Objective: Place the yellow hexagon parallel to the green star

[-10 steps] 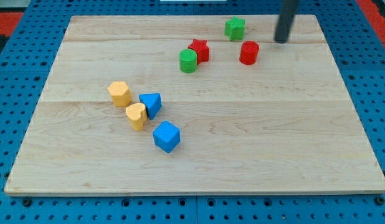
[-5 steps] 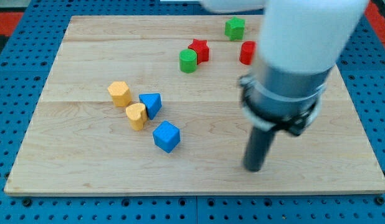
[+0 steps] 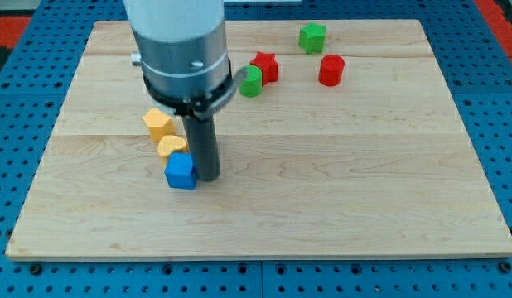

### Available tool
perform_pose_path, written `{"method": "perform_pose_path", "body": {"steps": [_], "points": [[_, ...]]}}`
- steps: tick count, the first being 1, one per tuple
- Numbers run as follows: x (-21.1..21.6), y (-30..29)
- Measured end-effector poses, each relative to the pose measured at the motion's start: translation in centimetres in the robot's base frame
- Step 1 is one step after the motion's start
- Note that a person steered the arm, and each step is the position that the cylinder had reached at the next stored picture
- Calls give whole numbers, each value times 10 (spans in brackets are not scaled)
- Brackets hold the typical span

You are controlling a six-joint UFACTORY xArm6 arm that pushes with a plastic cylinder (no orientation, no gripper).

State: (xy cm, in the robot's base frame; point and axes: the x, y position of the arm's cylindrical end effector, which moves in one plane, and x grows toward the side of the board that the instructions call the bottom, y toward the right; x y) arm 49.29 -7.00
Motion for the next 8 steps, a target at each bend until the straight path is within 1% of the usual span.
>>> {"method": "perform_pose_path", "body": {"steps": [1, 2, 3, 5, 6, 7, 8], "points": [[-36, -17], [-37, -59], [-64, -61], [-122, -108], [-140, -144], [-141, -191], [-185, -174]]}}
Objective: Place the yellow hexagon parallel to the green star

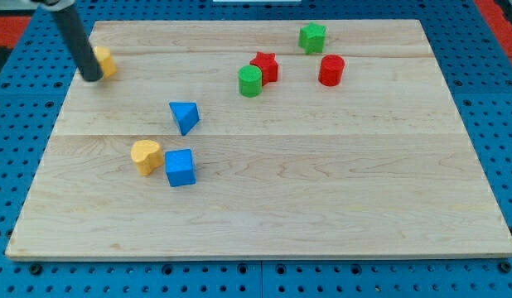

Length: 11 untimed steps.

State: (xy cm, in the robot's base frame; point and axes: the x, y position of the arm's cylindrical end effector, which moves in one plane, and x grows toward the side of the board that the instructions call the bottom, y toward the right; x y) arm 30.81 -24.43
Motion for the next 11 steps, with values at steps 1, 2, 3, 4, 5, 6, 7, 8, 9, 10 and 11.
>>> {"method": "perform_pose_path", "body": {"steps": [1, 2, 3, 4, 5, 6, 7, 8, 9, 10, 11], "points": [[-29, 12], [-22, -30], [-43, -55], [-79, 5], [-73, 67], [-59, 31], [-54, 66], [-66, 139], [-49, 147], [-45, 179], [-35, 182]]}}
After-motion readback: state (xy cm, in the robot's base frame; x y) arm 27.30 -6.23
